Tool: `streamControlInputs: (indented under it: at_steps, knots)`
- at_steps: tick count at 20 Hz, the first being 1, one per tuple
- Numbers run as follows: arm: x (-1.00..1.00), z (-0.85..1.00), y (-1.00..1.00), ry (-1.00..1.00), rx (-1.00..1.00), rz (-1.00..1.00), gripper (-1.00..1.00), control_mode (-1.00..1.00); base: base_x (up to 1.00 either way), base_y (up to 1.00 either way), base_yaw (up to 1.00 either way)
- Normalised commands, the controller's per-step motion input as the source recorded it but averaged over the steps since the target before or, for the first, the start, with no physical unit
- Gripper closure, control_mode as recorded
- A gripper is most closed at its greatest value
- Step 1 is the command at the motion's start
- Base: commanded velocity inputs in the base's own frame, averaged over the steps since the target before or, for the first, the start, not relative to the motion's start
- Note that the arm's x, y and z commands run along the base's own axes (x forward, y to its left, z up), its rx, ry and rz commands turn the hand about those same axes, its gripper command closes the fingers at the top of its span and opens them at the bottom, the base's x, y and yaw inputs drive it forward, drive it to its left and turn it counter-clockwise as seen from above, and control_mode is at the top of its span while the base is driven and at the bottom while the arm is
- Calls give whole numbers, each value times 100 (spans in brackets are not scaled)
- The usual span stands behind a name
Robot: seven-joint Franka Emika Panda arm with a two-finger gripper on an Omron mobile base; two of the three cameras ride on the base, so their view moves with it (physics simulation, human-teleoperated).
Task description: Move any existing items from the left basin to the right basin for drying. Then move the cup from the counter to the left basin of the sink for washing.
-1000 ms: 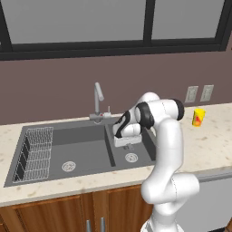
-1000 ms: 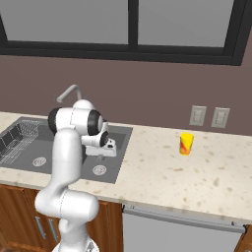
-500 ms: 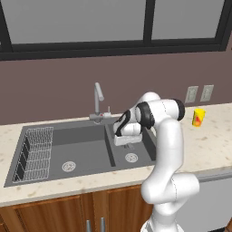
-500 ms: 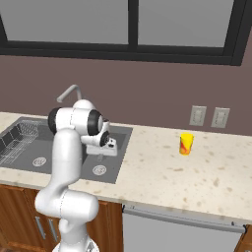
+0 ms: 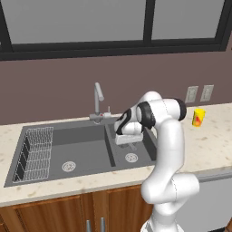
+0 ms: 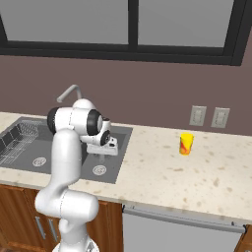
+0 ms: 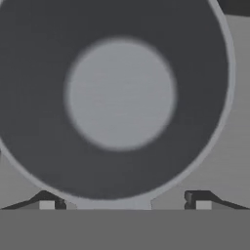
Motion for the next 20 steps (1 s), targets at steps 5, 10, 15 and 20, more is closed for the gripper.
streamControlInputs:
  at_steps: [5,10,15,20]
  knots:
    - [-3,14,0,3,0,0,-100,-100,0,0,0]
    - [-13,24,-4,1,0,0,-100,-100,0,0,0]
    - [-22,31,-8,0,0,0,-100,-100,0,0,0]
    - [-20,39,-9,0,1,0,-100,-100,0,0,0]
